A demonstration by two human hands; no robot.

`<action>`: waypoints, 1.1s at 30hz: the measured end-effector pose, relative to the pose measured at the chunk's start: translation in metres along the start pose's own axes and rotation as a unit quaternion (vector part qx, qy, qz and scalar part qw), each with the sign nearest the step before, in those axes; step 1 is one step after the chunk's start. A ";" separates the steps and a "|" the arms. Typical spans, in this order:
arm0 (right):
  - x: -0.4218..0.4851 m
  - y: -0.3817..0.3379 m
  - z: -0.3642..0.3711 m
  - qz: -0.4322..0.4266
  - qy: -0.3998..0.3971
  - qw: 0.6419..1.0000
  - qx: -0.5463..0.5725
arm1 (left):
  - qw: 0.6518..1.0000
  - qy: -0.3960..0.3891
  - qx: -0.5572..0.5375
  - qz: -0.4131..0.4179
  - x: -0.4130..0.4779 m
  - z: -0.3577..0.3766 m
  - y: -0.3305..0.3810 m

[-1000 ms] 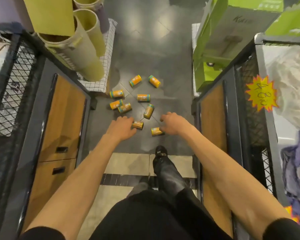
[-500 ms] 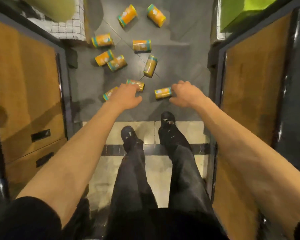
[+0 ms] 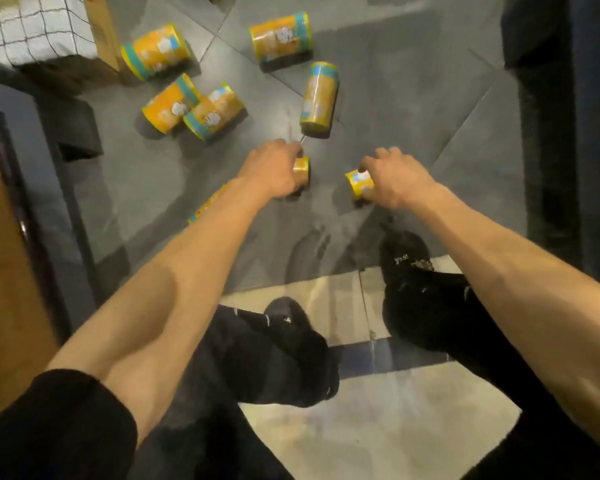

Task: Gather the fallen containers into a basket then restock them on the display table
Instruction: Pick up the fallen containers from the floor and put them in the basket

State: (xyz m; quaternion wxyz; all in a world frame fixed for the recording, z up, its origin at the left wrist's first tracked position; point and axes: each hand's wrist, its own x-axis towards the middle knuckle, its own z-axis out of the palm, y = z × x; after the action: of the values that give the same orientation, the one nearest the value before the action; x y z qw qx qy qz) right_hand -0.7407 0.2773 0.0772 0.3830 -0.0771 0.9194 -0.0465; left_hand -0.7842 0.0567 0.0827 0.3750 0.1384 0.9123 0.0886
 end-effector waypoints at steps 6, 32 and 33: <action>0.062 0.022 0.059 -0.029 0.035 0.998 -0.044 | 0.998 0.010 0.038 0.045 0.076 0.063 -0.027; 0.106 0.045 0.092 -0.034 0.084 0.996 0.021 | 0.992 0.036 0.103 0.061 0.089 0.101 -0.058; 0.096 0.042 0.082 -0.026 0.090 0.994 0.053 | 0.996 0.035 0.076 0.043 0.075 0.094 -0.060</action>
State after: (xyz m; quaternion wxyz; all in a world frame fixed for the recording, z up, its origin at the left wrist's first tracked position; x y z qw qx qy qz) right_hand -0.7535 0.2993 -0.0528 0.3010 -0.0759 0.9440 -0.1117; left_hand -0.7792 0.0295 -0.0487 0.3268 0.2018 0.9224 0.0401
